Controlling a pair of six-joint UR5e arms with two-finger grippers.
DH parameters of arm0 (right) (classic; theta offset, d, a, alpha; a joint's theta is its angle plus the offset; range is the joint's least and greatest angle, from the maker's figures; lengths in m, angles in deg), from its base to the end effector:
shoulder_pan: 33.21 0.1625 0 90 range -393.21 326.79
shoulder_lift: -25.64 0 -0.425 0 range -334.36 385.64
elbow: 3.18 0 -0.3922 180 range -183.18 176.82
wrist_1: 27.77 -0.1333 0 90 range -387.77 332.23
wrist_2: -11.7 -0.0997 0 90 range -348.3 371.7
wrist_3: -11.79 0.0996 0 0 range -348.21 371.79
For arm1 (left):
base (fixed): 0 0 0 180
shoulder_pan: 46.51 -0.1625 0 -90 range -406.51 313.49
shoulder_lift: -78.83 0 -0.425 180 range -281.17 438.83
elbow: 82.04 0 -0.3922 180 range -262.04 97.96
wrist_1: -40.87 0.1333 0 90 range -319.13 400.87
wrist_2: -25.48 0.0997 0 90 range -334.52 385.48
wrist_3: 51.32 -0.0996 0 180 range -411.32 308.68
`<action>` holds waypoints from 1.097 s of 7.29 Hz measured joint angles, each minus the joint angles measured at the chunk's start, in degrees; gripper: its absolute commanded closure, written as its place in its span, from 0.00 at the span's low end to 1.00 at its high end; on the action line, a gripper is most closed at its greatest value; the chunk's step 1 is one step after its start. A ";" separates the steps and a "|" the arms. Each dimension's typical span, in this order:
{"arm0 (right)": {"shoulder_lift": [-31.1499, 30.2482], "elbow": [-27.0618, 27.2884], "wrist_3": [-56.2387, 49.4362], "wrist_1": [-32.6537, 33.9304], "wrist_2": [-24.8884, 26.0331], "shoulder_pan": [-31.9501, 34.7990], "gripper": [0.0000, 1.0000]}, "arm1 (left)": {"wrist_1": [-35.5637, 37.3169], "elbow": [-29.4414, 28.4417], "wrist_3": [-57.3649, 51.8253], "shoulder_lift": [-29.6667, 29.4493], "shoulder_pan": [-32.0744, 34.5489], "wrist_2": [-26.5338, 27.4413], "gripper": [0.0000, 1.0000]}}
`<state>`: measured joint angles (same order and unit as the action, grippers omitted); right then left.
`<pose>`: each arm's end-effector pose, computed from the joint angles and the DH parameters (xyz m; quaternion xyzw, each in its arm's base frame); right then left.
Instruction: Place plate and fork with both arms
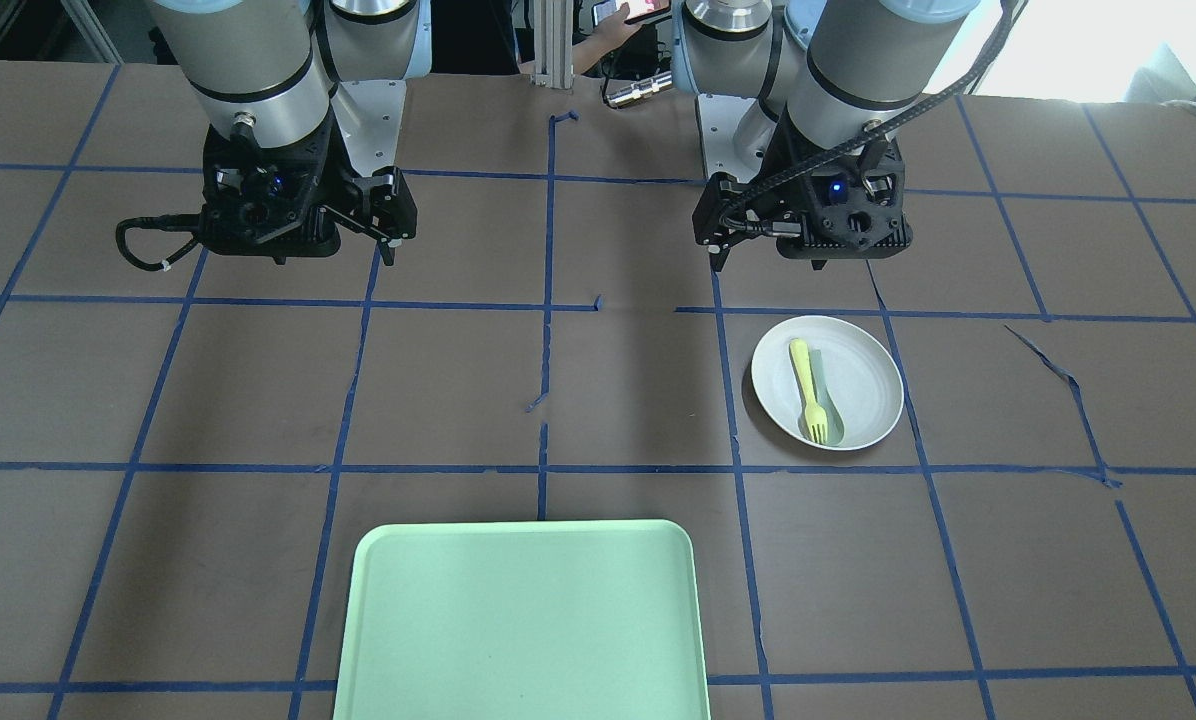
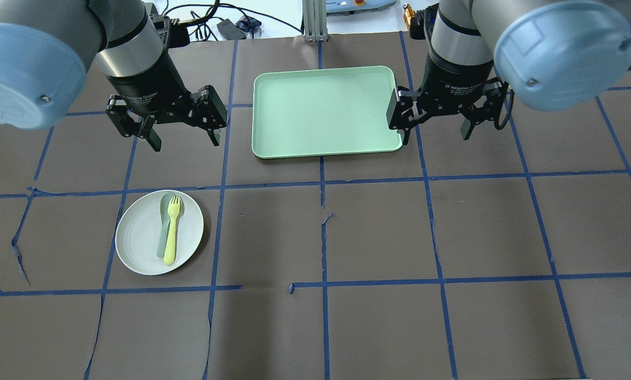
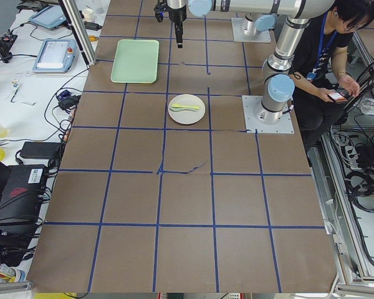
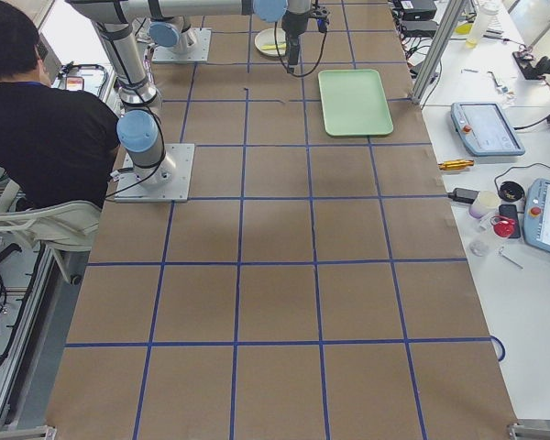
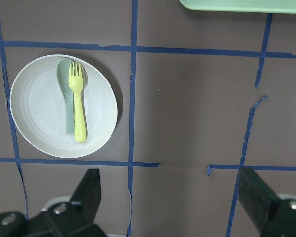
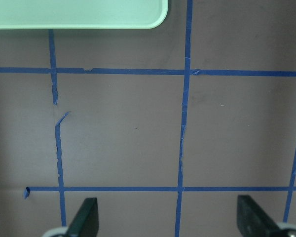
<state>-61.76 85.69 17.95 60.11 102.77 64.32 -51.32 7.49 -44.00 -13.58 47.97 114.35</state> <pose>0.1964 -0.4830 0.4714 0.0122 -0.9994 -0.0300 0.0130 -0.1741 -0.4900 0.4673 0.0251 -0.9990 -0.0369 0.0061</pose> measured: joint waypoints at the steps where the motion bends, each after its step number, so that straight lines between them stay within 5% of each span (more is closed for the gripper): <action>1: -0.48 -0.01 0.00 0.01 -0.01 -0.01 0.00 | 0.01 0.13 -0.43 -0.19 0.00 -0.01 0.00; 8: -1.70 0.24 -0.52 -0.73 -0.03 -0.49 0.00 | 0.04 0.48 -1.34 -0.32 -0.08 0.04 0.00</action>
<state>-63.46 85.93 17.43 59.39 102.74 63.84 -51.28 7.96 -45.34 -13.90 47.89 114.39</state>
